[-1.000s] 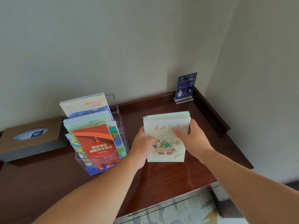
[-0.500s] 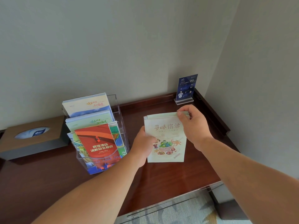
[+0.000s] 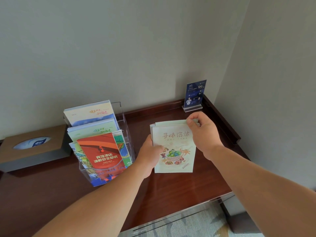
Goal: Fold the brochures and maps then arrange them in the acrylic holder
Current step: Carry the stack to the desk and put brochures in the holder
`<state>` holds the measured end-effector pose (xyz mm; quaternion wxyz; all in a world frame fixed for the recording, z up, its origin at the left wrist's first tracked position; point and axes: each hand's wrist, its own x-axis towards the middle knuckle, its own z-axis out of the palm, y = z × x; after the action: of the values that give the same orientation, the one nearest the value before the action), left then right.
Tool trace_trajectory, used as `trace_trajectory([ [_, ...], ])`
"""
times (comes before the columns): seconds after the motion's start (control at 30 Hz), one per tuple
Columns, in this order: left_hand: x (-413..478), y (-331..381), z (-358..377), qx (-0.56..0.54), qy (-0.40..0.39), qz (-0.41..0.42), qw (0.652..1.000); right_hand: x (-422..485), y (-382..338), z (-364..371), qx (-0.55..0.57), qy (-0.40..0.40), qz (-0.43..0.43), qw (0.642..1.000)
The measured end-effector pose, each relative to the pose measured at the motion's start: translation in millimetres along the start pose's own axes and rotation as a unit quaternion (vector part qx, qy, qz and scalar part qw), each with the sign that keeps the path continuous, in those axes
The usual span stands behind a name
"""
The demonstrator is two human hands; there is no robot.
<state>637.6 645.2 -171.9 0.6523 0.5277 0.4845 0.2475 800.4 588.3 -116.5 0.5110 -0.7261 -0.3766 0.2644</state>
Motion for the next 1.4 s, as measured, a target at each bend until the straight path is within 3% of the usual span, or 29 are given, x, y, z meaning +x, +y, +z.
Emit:
trace_trajectory([
  [0.53,-4,5,-7,-0.009,-0.103,-0.009,0.995,21,-7,-16,0.025,0.025,0.031,0.999],
  [0.83,-9,3,-10,-0.011,-0.097,-0.032,0.995,33,-5,-29,0.046,0.065,0.061,0.995],
  [1.03,-9,1,-11,-0.038,-0.09,-0.045,0.994,26,15,-29,0.088,-0.011,0.141,0.986],
  [1.4,-9,2,-11,-0.042,-0.091,-0.049,0.994,24,13,-27,0.052,0.018,0.119,0.991],
])
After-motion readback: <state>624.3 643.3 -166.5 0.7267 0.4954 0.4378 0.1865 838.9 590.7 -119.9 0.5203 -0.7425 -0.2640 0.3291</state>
